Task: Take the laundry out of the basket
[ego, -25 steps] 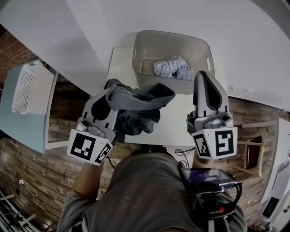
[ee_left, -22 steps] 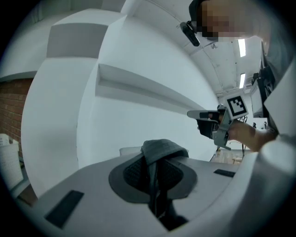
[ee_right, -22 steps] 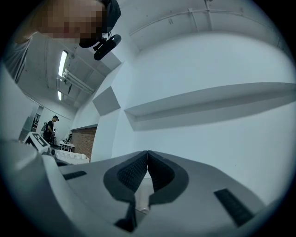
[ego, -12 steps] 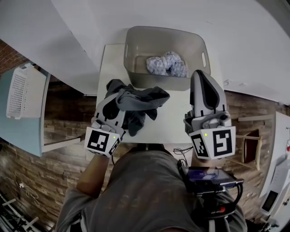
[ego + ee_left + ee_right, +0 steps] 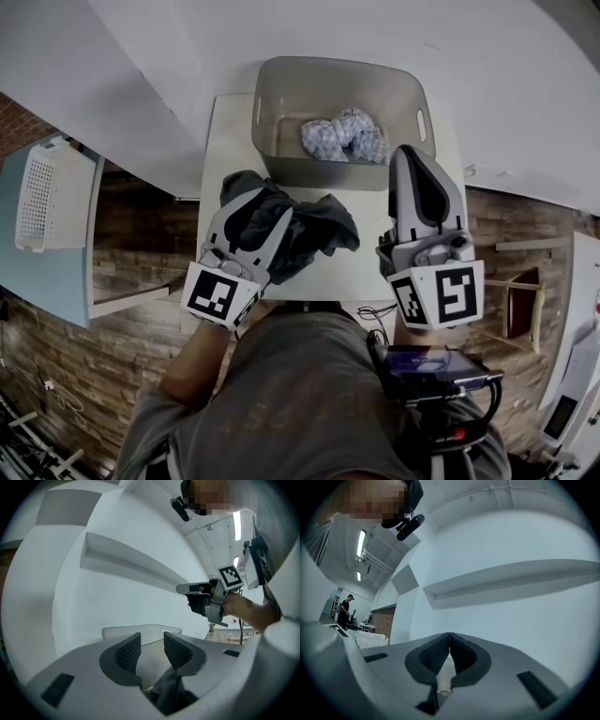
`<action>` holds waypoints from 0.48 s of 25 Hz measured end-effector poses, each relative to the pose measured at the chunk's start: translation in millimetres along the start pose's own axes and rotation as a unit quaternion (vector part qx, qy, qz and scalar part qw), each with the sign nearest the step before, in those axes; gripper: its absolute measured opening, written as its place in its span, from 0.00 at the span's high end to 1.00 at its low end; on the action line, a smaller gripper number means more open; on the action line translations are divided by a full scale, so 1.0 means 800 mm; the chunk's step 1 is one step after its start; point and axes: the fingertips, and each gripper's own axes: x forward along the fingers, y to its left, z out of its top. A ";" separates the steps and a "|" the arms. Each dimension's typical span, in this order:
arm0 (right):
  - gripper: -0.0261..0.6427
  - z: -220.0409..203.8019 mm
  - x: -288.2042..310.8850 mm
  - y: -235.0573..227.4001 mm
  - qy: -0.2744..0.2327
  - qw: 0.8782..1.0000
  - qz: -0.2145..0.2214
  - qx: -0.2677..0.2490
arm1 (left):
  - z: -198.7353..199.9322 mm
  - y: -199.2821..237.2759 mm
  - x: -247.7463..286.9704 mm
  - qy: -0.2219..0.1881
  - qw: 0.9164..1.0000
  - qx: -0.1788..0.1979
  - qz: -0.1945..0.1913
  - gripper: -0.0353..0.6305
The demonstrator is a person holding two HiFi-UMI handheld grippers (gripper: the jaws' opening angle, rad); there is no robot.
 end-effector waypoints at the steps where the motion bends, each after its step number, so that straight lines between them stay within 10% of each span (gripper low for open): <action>1: 0.95 -0.002 0.001 0.000 0.001 1.000 0.001 0.002 | 0.005 0.002 0.002 -0.004 1.000 -0.001 0.001 0.71; 12: 0.95 -0.029 0.002 -0.013 0.016 1.000 -0.003 0.012 | 0.036 0.002 0.029 -0.030 0.999 0.010 0.013 0.87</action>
